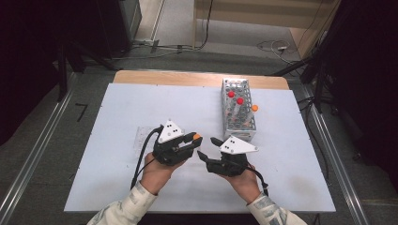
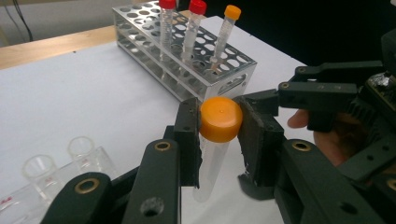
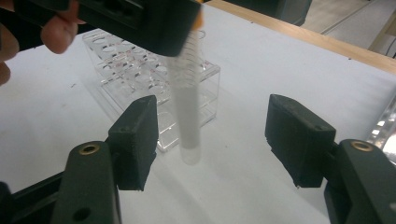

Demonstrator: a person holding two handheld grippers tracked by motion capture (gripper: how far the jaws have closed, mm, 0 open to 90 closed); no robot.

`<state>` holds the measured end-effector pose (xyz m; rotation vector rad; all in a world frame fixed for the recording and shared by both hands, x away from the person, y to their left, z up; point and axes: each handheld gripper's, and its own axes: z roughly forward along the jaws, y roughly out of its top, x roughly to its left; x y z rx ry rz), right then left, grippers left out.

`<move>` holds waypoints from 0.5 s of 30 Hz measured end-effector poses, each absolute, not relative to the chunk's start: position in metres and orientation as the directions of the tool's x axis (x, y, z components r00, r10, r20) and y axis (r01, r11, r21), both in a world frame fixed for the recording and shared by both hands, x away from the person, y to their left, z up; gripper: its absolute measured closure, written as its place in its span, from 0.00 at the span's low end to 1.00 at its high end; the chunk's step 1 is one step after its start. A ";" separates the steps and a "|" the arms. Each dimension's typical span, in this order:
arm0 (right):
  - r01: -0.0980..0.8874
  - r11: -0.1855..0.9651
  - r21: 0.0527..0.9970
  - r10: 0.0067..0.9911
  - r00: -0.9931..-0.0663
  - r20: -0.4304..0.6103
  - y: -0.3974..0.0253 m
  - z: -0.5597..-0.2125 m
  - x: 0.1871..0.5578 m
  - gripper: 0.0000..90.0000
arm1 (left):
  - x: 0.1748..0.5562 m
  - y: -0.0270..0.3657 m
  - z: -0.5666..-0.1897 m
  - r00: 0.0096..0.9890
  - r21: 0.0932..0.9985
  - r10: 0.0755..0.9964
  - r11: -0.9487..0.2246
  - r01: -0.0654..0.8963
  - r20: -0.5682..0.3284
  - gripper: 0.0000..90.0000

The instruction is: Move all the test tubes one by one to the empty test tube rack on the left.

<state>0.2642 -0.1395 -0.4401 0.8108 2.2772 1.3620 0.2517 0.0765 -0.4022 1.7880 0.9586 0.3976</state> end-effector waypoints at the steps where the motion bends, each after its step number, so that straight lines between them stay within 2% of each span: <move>1: 0.289 0.368 0.884 0.641 -0.767 -0.016 -0.141 -0.440 0.264 0.36 | 0.251 0.079 -0.401 0.625 0.892 0.763 -0.155 0.424 -0.165 0.78; 15: 0.301 0.347 0.888 0.671 -0.742 -0.011 -0.157 -0.438 0.264 0.36 | 0.232 0.109 -0.374 0.613 0.912 0.772 -0.111 0.395 -0.172 0.78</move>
